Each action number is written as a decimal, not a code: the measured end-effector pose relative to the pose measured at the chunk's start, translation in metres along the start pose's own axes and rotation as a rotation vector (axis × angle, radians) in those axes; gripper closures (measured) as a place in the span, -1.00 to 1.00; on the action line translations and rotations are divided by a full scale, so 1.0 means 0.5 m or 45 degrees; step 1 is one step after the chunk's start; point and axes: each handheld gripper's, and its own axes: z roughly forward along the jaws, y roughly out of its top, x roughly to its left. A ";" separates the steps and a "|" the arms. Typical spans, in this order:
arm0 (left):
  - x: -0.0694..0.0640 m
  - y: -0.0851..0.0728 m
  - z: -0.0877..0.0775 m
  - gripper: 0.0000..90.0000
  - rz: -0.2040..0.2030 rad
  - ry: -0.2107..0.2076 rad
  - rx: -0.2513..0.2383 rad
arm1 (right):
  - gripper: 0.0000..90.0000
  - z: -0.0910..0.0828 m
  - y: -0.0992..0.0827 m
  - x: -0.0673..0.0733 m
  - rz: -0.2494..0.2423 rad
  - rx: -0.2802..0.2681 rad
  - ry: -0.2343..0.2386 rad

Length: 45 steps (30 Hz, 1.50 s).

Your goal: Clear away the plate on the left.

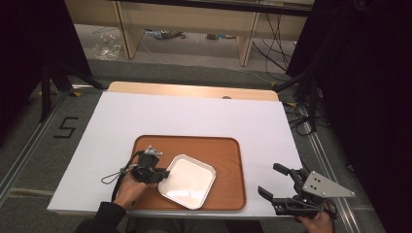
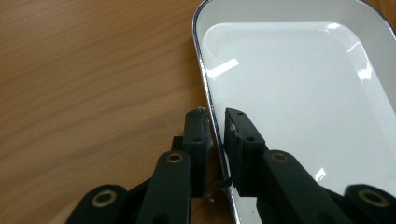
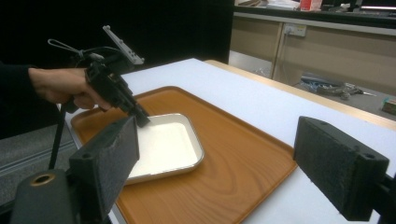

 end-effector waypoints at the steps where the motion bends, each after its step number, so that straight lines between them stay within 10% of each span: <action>1: 0.005 -0.002 -0.002 0.74 0.044 0.100 -0.019 | -0.66 0.000 0.000 0.000 0.000 0.000 0.000; 3: 0.003 -0.002 -0.004 0.74 0.052 0.013 0.004 | -0.66 -0.003 0.001 0.002 0.030 0.021 0.024; 4: 0.004 -0.003 -0.017 0.74 0.084 0.296 0.010 | -0.66 -0.002 0.001 0.001 0.021 0.015 0.019; 5: 0.000 -0.003 -0.017 0.75 0.088 0.259 0.006 | -0.66 -0.002 0.001 -0.001 -0.004 0.015 0.005; 6: -0.006 -0.004 -0.009 0.75 0.060 0.002 0.010 | -0.66 -0.002 0.001 0.000 -0.004 0.015 0.008; 7: 0.000 -0.003 -0.016 0.75 0.129 0.206 -0.005 | -0.66 -0.003 0.001 0.001 0.010 0.017 0.009; 8: 0.002 -0.002 -0.019 0.75 0.166 0.237 -0.007 | -0.66 -0.003 0.001 0.002 0.030 0.018 0.025; 14: -0.014 -0.010 -0.031 0.74 0.161 0.241 0.020 | -0.66 -0.004 0.002 0.000 0.002 0.010 0.008; 15: -0.093 -0.022 -0.026 0.73 -0.527 -0.163 0.079 | -0.66 -0.002 0.001 0.000 0.007 0.005 0.013; 45: -0.149 -0.029 -0.052 0.55 -0.495 -0.117 0.155 | -0.66 -0.003 0.001 0.002 0.015 0.019 0.008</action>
